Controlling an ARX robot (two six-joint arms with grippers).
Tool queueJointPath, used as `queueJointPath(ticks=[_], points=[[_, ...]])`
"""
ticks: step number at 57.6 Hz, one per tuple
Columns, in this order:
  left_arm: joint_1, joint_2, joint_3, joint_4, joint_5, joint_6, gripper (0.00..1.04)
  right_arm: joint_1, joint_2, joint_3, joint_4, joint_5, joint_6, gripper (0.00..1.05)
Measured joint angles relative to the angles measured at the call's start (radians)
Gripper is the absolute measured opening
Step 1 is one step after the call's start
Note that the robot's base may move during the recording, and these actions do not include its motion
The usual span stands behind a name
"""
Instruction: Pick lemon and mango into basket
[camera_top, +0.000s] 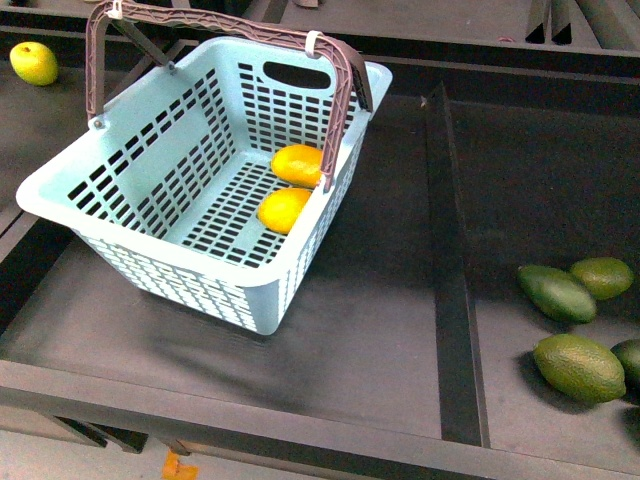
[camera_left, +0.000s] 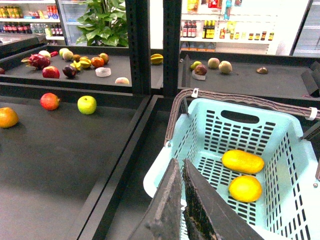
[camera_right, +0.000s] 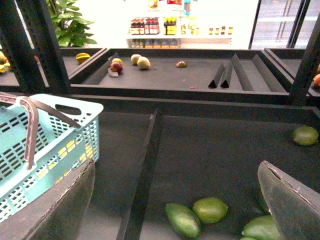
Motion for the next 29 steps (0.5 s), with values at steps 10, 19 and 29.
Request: queueJointPath(ticks=[10,19,29], points=[[0.000,-0.137,0.000,-0.124,0.000,0.000,0.03,0.000,0.000,0.000,0.000,0.000,0.000,0.96],[0.000,-0.233,-0.001,-0.216,0.000,0.000,0.03,0.000,0.000,0.000,0.000,0.000,0.000,0.96],[0.000,-0.317,-0.001,-0.296,0.000,0.000,0.03,0.000,0.000,0.000,0.000,0.000,0.000,0.96]])
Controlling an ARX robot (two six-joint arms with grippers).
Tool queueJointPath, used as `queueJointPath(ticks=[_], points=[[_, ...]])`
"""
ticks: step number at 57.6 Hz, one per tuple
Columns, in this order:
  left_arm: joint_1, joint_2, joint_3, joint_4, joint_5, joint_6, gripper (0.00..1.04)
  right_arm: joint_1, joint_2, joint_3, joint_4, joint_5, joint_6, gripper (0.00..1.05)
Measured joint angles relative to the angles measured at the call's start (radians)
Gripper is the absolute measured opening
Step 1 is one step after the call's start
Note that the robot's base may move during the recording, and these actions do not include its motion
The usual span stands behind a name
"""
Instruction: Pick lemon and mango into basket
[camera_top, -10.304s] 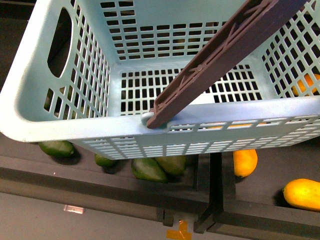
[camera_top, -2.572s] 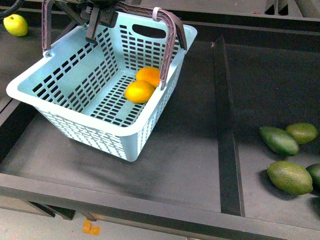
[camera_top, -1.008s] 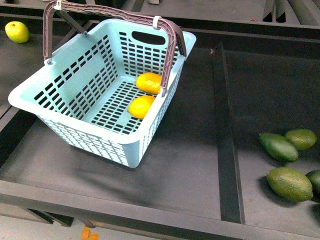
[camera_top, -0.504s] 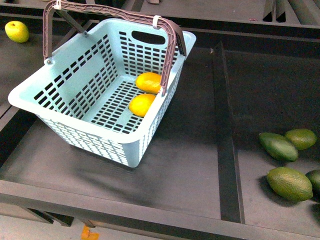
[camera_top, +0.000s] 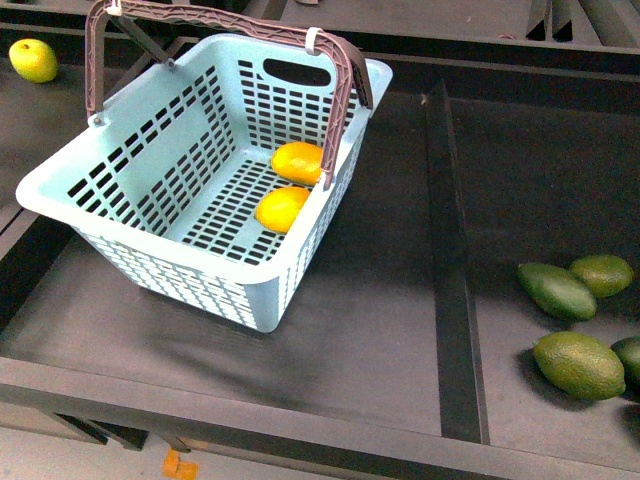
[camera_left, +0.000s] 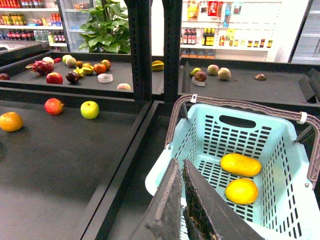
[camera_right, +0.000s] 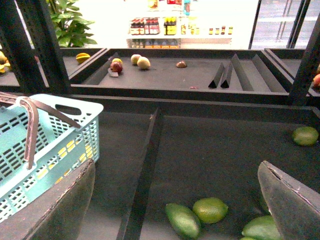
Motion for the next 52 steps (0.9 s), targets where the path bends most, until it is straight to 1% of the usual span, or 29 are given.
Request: queueJointPath(ticks=[24,25,28,30,52], points=[[0.000,-0.146,0.000,-0.146,0.000,0.000,0.03,0.000,0.000,0.000,0.000,0.000,0.000,0.96],[0.000,-0.159,0.000,-0.160,0.000,0.000,0.03,0.000,0.000,0.000,0.000,0.000,0.000,0.96],[0.000,-0.256,0.000,-0.290,0.000,0.000,0.03,0.000,0.000,0.000,0.000,0.000,0.000,0.96],[0.000,-0.297,0.000,-0.316,0.000,0.000,0.03,0.000,0.000,0.000,0.000,0.000,0.000,0.96],[0.000,-0.320,0.000,-0.325,0.000,0.000,0.03,0.000,0.000,0.000,0.000,0.000,0.000,0.96]])
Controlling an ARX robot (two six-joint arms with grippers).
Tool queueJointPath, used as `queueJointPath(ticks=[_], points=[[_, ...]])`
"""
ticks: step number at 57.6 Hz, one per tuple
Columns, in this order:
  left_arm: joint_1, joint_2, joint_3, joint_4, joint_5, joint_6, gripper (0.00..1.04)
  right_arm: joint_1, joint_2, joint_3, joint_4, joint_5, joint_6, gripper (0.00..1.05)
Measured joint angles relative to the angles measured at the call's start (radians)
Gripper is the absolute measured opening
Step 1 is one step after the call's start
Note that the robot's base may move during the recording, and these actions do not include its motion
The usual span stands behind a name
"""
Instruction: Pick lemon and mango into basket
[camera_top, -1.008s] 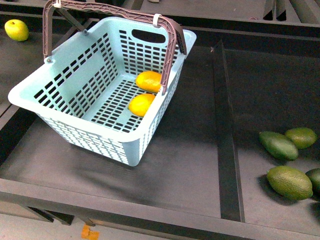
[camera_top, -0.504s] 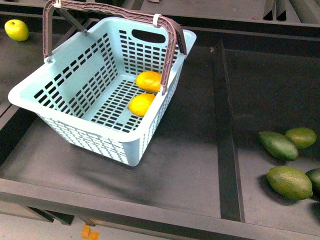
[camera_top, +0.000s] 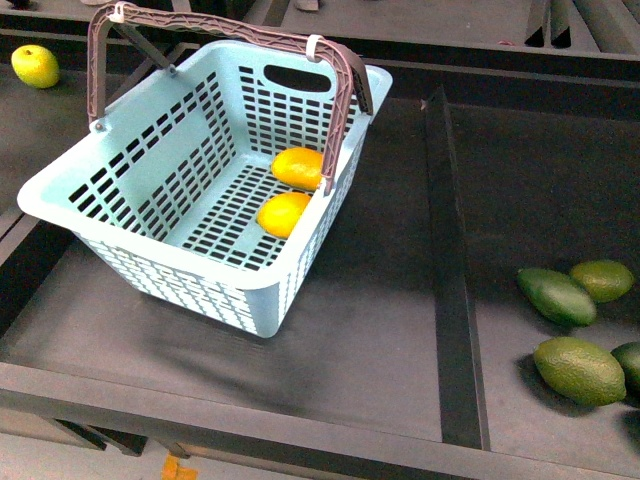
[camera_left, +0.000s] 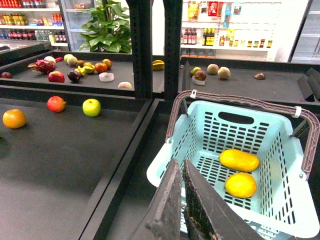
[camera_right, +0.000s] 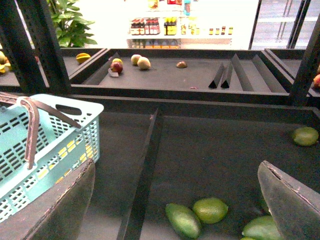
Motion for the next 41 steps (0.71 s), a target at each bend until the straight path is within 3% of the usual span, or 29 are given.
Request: queueJointPath(ticks=[28,41], points=[[0.000,0.000,0.000,0.000,0.000,0.000,0.99,0.000,0.000,0.000,0.000,0.000,0.000,0.96],[0.000,0.000,0.000,0.000,0.000,0.002,0.98,0.000,0.000,0.000,0.000,0.000,0.000,0.96]])
